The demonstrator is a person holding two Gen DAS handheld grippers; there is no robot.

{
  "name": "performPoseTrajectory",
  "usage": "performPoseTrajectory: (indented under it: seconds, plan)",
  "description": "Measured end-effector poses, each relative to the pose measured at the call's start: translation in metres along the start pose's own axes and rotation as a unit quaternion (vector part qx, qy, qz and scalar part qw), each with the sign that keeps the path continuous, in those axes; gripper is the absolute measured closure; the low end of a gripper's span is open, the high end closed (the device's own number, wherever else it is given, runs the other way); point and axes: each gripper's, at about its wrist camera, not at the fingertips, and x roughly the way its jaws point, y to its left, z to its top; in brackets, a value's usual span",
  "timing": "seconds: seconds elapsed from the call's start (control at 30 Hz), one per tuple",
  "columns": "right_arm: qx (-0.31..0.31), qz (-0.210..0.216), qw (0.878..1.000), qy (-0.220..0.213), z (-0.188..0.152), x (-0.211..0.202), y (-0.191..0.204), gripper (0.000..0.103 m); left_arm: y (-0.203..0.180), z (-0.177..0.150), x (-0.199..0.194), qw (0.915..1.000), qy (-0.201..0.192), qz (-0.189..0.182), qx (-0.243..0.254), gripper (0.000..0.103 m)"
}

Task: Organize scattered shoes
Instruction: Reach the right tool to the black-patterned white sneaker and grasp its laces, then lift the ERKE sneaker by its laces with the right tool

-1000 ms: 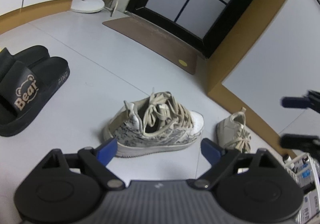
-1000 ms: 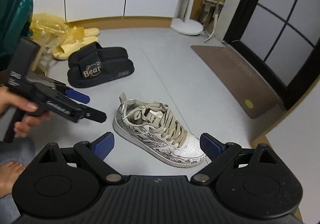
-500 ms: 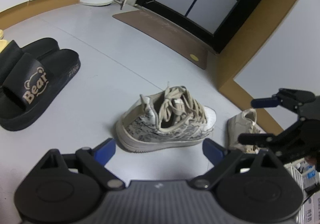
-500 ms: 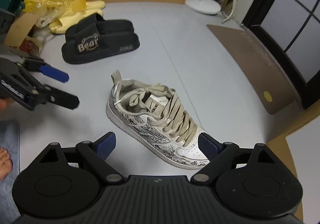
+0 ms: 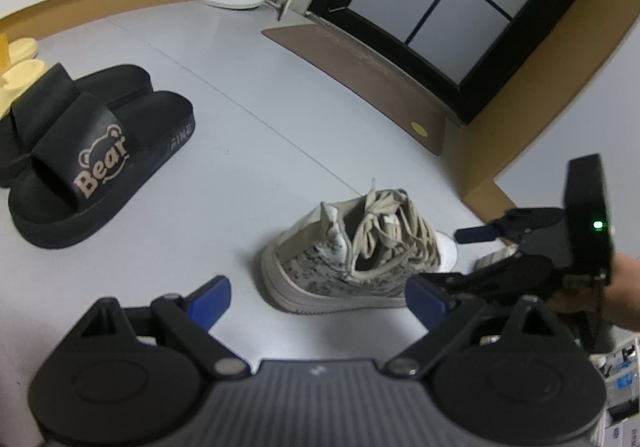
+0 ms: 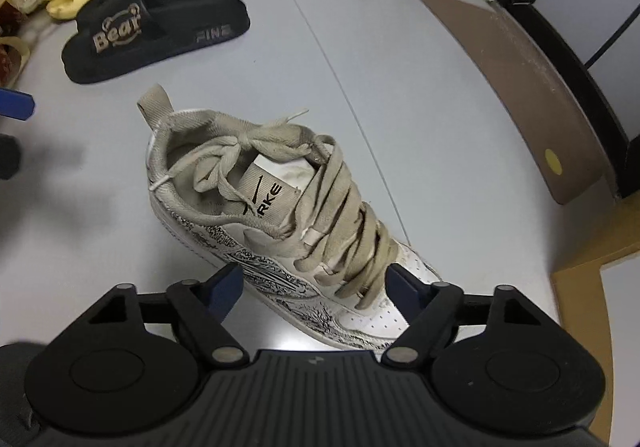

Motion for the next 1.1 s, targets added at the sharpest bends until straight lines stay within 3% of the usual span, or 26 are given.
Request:
performPoseTrajectory:
  seconds: [0.2, 0.37, 0.5, 0.6, 0.87, 0.9, 0.97, 1.0, 1.03, 1.1]
  plan:
    - [-0.003, 0.009, 1.000, 0.027, 0.006, 0.015, 0.009, 0.043, 0.005, -0.002, 0.001, 0.9999, 0.002, -0.004, -0.015, 0.008]
    - [0.013, -0.025, 0.999, 0.019, 0.001, 0.020, 0.019, 0.049, 0.004, 0.000, -0.001, 0.9996, 0.005, -0.013, -0.024, 0.008]
    - [0.037, -0.047, 0.998, 0.028, 0.003, 0.020, 0.022, 0.064, 0.002, 0.000, -0.003, 0.9994, 0.006, -0.020, -0.027, 0.008]
    - [0.059, -0.037, 0.997, 0.039, 0.005, 0.016, 0.012, 0.077, 0.002, -0.002, -0.001, 0.9992, 0.010, -0.020, -0.033, 0.008]
    - [0.066, 0.011, 0.997, 0.047, 0.006, 0.004, -0.006, 0.090, 0.002, -0.001, 0.000, 0.9991, 0.013, -0.021, -0.034, 0.008]
    - [0.060, 0.016, 0.997, 0.037, 0.005, 0.000, -0.010, 0.087, 0.003, 0.000, 0.000, 0.9991, 0.013, -0.020, -0.036, 0.008]
    - [0.056, 0.012, 0.998, 0.014, 0.002, -0.010, -0.017, 0.063, 0.006, 0.001, 0.000, 0.9990, 0.012, -0.016, -0.041, 0.008]
    - [0.058, 0.002, 0.998, 0.002, 0.000, -0.014, -0.021, 0.031, 0.008, 0.002, 0.000, 0.9989, 0.011, -0.014, -0.044, 0.008]
    - [0.059, -0.007, 0.998, -0.011, -0.002, -0.017, -0.025, 0.008, 0.009, 0.002, 0.000, 0.9988, 0.010, -0.013, -0.046, 0.008]
    - [0.063, -0.023, 0.997, -0.032, -0.007, -0.019, -0.029, 0.000, 0.010, 0.002, 0.000, 0.9988, 0.010, -0.010, -0.048, 0.008]
